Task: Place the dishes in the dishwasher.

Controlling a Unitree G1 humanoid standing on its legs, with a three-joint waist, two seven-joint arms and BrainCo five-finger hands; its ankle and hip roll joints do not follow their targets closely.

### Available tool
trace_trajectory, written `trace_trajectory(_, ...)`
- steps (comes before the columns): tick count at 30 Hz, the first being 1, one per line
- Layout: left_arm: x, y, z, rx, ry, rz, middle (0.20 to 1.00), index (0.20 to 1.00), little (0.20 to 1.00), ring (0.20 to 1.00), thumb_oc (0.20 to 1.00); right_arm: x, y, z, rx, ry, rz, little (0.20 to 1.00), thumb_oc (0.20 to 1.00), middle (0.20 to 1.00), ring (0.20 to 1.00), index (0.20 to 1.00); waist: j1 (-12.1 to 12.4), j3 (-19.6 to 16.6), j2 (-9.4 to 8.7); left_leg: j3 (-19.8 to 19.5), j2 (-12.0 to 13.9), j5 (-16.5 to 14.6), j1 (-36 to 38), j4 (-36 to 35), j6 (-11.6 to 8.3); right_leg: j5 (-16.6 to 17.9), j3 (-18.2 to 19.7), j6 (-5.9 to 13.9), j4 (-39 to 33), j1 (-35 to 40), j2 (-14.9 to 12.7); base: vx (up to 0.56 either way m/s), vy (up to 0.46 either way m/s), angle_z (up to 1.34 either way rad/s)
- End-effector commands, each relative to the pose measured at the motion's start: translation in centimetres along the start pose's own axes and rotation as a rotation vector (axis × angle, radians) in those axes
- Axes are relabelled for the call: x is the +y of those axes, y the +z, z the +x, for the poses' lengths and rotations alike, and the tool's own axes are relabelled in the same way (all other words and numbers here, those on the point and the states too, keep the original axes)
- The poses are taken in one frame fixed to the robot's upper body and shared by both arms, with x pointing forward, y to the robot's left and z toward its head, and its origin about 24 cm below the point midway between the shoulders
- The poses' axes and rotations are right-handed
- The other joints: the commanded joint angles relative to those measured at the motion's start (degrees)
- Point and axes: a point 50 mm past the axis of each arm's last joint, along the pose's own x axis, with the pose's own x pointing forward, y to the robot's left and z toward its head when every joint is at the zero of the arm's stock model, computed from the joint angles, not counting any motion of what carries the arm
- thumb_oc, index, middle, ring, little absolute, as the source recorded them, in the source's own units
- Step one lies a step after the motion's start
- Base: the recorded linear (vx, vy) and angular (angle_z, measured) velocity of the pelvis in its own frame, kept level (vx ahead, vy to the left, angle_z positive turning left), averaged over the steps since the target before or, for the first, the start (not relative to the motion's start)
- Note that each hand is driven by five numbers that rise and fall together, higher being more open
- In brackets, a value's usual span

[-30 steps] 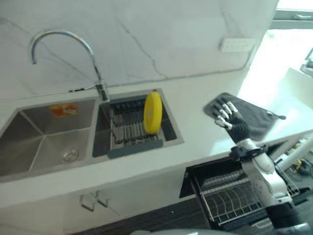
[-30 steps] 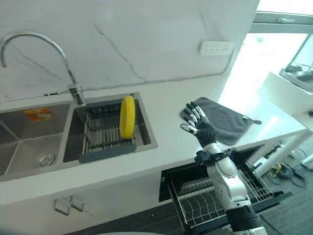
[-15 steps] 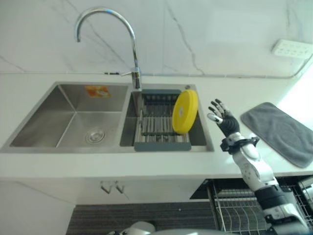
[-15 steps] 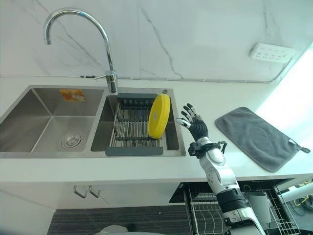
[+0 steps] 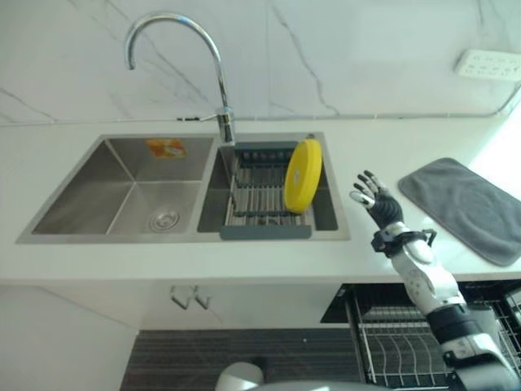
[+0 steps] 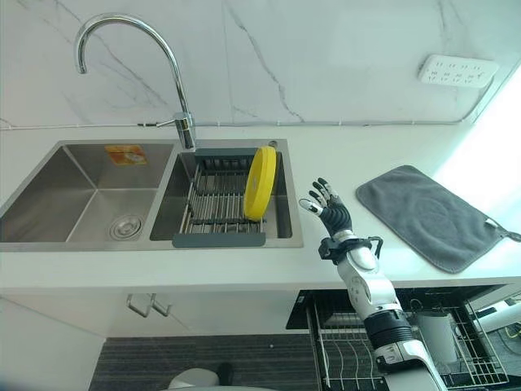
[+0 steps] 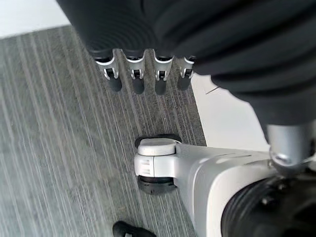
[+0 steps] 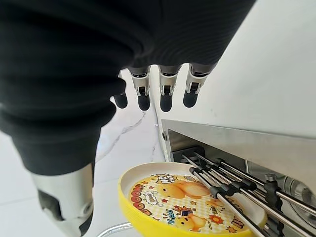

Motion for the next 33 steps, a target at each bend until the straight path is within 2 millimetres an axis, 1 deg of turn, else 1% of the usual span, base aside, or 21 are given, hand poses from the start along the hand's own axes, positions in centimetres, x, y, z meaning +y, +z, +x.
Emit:
trace_trajectory(1, -0.5, 0.3, 0.2, 0.006, -0.031, 0.052, 1.000, 1.000, 1.000, 1.000, 1.000, 0.3, 4.0, 1.7, -0.134, 0.042, -0.015, 1.000, 1.000, 1.000, 1.000, 1.000, 2.0, -2.5, 2.81, 1.9, 3.4, -5.0, 0.8, 0.0, 0.28, -2.6, 0.5, -1.19, 4.5, -4.0, 0.9, 0.00, 0.000, 0.00)
trace_trajectory(13, -0.5, 0.1, 0.2, 0.015, -0.033, 0.085, 1.000, 1.000, 1.000, 1.000, 1.000, 1.6, 4.5, 2.4, -0.143, 0.068, -0.017, 1.000, 1.000, 1.000, 1.000, 1.000, 2.4, -1.7, 3.34, 1.8, 3.1, -4.6, 0.7, 0.0, 0.45, -2.8, 0.2, -1.15, 5.7, -4.4, 0.8, 0.01, 0.005, 0.01)
trace_trajectory(23, -0.5, 0.7, 0.2, -0.002, -0.042, 0.103, 1.000, 1.000, 1.000, 1.000, 1.000, 2.8, 5.3, 3.0, -0.151, 0.103, -0.031, 1.000, 1.000, 1.000, 1.000, 1.000, 2.7, -0.9, 3.73, 1.8, 2.8, -4.2, 0.1, 0.1, 0.70, -2.9, -0.1, -0.79, 6.9, -5.3, 0.5, 0.00, 0.005, 0.02)
trace_trajectory(33, -0.5, 1.0, 0.2, -0.004, -0.040, 0.105, 1.000, 1.000, 1.000, 1.000, 1.000, 3.4, 5.9, 3.8, -0.150, 0.103, -0.029, 1.000, 1.000, 1.000, 1.000, 1.000, 3.5, -0.1, 4.30, 0.8, 2.4, -3.9, -0.7, 0.4, 1.05, -3.3, -0.3, -0.65, 8.5, -6.1, 0.1, 0.02, 0.016, 0.05)
